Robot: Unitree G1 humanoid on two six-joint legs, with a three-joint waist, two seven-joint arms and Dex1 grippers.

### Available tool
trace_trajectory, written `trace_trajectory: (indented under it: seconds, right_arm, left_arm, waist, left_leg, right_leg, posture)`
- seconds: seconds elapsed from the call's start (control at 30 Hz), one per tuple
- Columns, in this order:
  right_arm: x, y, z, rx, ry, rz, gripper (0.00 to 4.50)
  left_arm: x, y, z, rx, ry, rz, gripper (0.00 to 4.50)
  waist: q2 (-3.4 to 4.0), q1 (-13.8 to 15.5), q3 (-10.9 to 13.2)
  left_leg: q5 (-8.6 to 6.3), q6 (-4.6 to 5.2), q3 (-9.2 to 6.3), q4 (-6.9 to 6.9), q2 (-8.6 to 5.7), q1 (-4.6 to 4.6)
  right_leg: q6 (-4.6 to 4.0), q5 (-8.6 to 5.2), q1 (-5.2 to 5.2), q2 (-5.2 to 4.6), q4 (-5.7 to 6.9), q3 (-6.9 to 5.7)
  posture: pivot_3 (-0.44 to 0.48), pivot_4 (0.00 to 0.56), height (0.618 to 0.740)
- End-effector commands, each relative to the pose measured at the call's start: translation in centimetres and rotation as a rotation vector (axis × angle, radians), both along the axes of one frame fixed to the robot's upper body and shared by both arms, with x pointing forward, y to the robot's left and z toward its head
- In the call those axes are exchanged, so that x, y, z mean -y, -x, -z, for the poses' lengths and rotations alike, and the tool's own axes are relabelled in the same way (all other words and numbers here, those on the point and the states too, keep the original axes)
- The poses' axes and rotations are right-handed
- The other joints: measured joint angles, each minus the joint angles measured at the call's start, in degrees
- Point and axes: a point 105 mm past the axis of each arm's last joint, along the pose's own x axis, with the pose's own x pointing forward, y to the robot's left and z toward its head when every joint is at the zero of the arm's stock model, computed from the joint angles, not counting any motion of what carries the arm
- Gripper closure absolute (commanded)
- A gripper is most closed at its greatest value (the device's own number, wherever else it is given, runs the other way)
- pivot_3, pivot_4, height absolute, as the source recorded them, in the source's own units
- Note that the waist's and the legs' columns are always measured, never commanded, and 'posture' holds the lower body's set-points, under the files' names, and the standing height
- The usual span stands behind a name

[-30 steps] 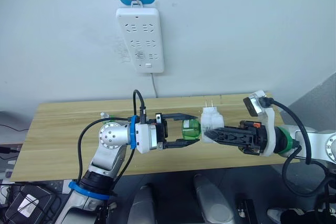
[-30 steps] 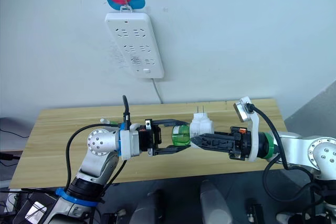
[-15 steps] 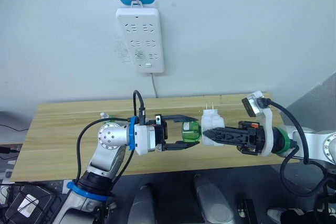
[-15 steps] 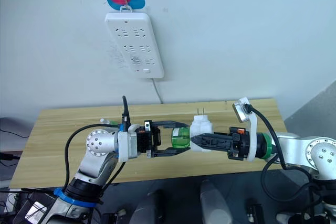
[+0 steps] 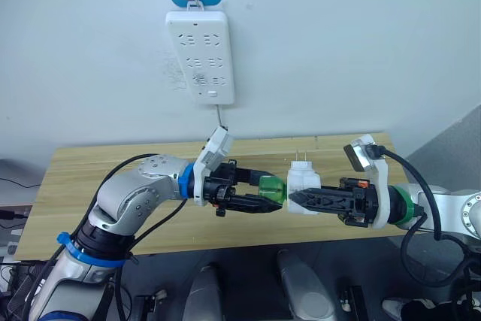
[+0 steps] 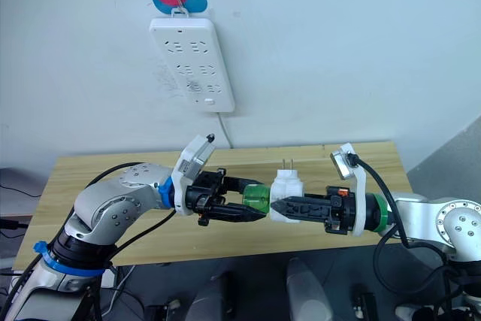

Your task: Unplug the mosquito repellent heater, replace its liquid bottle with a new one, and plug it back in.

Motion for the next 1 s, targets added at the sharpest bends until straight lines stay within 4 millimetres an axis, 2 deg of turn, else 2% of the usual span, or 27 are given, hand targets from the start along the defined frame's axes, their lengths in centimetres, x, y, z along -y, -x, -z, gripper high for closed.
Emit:
trace_trajectory:
  seconds: [0.03,0.1,0.2,0.27,0.37,0.5,0.6,0.73,0.77,0.83,0.9,1.0]
  right_arm:
    - [-0.3,0.8,-1.6,0.05,-0.061,-0.035,1.46]
    - [-0.2,0.6,-1.7,0.054,-0.063,-0.016,1.46]
    - [-0.1,0.3,-1.8,0.058,-0.066,-0.007,1.46]
    - [-0.1,0.2,-1.9,0.058,-0.064,-0.008,1.46]
    - [-0.1,0.2,-1.8,0.055,-0.059,-0.01,1.46]
    - [-0.1,0.1,-1.8,0.055,-0.054,-0.014,1.46]
    - [-0.1,0.0,-1.9,0.058,-0.054,-0.016,1.46]
    - [-0.1,0.0,-1.9,0.058,-0.054,-0.014,1.46]
    - [-0.1,0.0,-2.0,0.059,-0.054,-0.014,1.46]
    - [-0.1,-0.1,-1.9,0.058,-0.053,-0.013,1.46]
    - [-0.1,0.0,-1.8,0.054,-0.046,-0.017,1.46]
    - [-0.2,0.1,-1.8,0.053,-0.04,-0.025,1.46]
  left_arm:
    - [-0.3,-0.7,-0.1,0.346,0.025,-0.097,0.66]
    - [-0.4,-0.7,-0.2,0.498,0.059,-0.125,0.01]
    - [-0.7,0.3,-0.1,0.659,0.098,-0.123,0.0]
    - [-0.8,0.5,-0.6,0.76,0.152,-0.17,0.0]
    - [-0.7,0.7,-1.2,0.852,0.201,-0.19,0.0]
    - [-0.2,2.0,-0.8,0.882,0.216,-0.101,0.0]
    - [-0.1,2.0,-0.7,0.86,0.217,-0.077,0.64]
    - [-0.3,1.9,-0.5,0.823,0.197,-0.075,1.87]
    - [-0.2,2.0,-0.4,0.796,0.181,-0.056,2.15]
    - [0.0,2.2,-0.3,0.738,0.153,-0.024,2.25]
    - [-0.3,1.8,0.7,0.452,0.021,-0.002,2.25]
    - [-1.0,1.4,0.0,-0.006,-0.036,-0.015,2.25]
  waist:
    - [0.0,0.17,0.0]
    - [0.0,0.56,0.0]
    - [0.0,1.21,0.0]
    - [0.0,1.51,0.0]
    - [-0.01,2.02,0.0]
    - [0.0,2.49,0.0]
    - [0.0,2.49,0.0]
    - [0.0,2.48,0.0]
    - [0.0,2.48,0.0]
    - [-0.01,2.52,0.0]
    - [-0.05,2.51,0.02]
    - [-0.03,2.47,0.03]
  left_leg:
    - [0.0,0.0,0.01,0.0,0.0,0.0]
    - [0.0,0.0,0.06,0.01,-0.01,0.01]
    - [0.0,0.0,0.09,0.03,-0.01,0.01]
    - [0.0,0.0,0.12,0.03,-0.01,0.01]
    - [0.0,0.0,0.14,0.06,-0.02,0.0]
    - [0.0,0.0,0.14,0.06,-0.02,0.0]
    - [0.0,0.0,0.14,0.06,-0.02,0.0]
    - [0.0,0.0,0.13,0.06,-0.01,0.01]
    - [0.0,0.0,0.13,0.06,-0.01,0.01]
    - [0.0,0.0,0.11,0.06,-0.01,0.0]
    - [0.0,0.0,0.11,0.06,-0.01,0.0]
    - [0.0,0.0,0.01,0.06,0.01,0.0]
  right_leg:
    - [0.0,0.0,0.0,0.0,-0.01,0.02]
    - [-0.04,0.02,0.0,-0.03,-0.03,0.06]
    - [-0.26,0.15,0.0,-0.02,-0.04,0.09]
    - [-0.26,0.15,0.0,-0.03,-0.04,0.11]
    - [-0.26,0.16,0.0,-0.05,-0.07,0.12]
    - [-0.26,0.16,0.0,-0.04,-0.06,0.12]
    - [-0.26,0.16,0.0,-0.04,-0.06,0.12]
    - [-0.25,0.15,0.0,-0.03,-0.04,0.11]
    - [-0.25,0.15,0.0,-0.03,-0.04,0.1]
    - [-0.25,0.15,0.0,-0.03,-0.05,0.1]
    - [-0.22,0.13,0.0,-0.03,-0.04,0.1]
    - [-0.01,0.01,0.0,0.0,0.03,0.03]
  posture:
    - [-0.26,0.275,0.74]
    - [-0.262,0.274,0.74]
    - [-0.259,0.275,0.74]
    - [-0.254,0.273,0.74]
    - [-0.248,0.273,0.74]
    - [-0.246,0.271,0.74]
    - [-0.246,0.271,0.74]
    - [-0.246,0.271,0.74]
    - [-0.242,0.275,0.74]
    - [-0.233,0.277,0.74]
    - [-0.228,0.278,0.74]
    - [-0.226,0.279,0.74]
